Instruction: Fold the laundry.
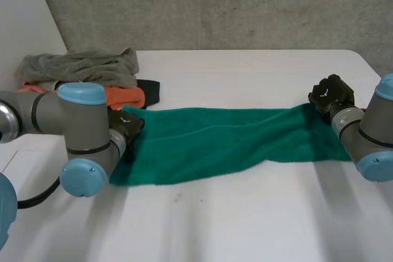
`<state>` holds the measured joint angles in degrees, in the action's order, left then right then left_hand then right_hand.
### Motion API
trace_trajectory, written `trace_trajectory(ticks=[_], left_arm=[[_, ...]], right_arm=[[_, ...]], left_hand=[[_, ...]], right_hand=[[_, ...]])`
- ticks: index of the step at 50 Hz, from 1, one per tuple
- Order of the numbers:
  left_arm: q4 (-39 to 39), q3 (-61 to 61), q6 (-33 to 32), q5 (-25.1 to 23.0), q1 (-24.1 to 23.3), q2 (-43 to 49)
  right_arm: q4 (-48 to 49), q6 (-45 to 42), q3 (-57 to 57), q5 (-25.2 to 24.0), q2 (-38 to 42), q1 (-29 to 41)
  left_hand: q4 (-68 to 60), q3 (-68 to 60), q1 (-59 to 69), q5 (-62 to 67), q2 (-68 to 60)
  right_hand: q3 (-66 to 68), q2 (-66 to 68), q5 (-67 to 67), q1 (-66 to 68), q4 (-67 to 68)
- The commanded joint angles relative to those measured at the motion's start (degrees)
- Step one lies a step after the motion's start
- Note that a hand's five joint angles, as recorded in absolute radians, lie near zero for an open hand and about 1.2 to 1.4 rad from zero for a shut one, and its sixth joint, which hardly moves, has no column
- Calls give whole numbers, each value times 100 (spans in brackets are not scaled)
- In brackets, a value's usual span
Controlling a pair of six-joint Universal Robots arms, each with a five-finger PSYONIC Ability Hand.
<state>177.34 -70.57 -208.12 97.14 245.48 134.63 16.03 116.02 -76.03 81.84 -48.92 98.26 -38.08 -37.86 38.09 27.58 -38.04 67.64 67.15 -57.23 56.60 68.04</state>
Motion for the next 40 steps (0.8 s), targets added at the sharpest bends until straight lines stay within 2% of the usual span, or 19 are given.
trace_trajectory(ticks=[1,5,23,31,40], left_arm=[[20,43,-18,-2,0,46],[47,61,-35,33,8,46],[776,394,-44,51,35,-122],[1083,886,-132,86,35,300],[1672,861,-642,578,35,371]], right_arm=[[6,0,-35,7,5,0],[6,0,-61,7,-4,0],[58,140,123,-63,13,9],[295,659,843,-81,532,53],[656,650,1362,42,1016,53]], left_hand=[[-1578,-1600,1578,1629,-1583],[-4185,-4207,4184,4235,-4189],[-4192,-4214,4191,4242,-4196],[-4192,-4214,4191,4242,-4196],[-4192,-4214,4191,4242,-4196]], right_hand=[[1236,1285,-1277,2340,1196],[1236,1285,-1277,2340,1196],[1236,1285,-1277,2340,1196],[1236,1285,-1277,2340,1196],[1236,1285,-1277,2340,1196]])
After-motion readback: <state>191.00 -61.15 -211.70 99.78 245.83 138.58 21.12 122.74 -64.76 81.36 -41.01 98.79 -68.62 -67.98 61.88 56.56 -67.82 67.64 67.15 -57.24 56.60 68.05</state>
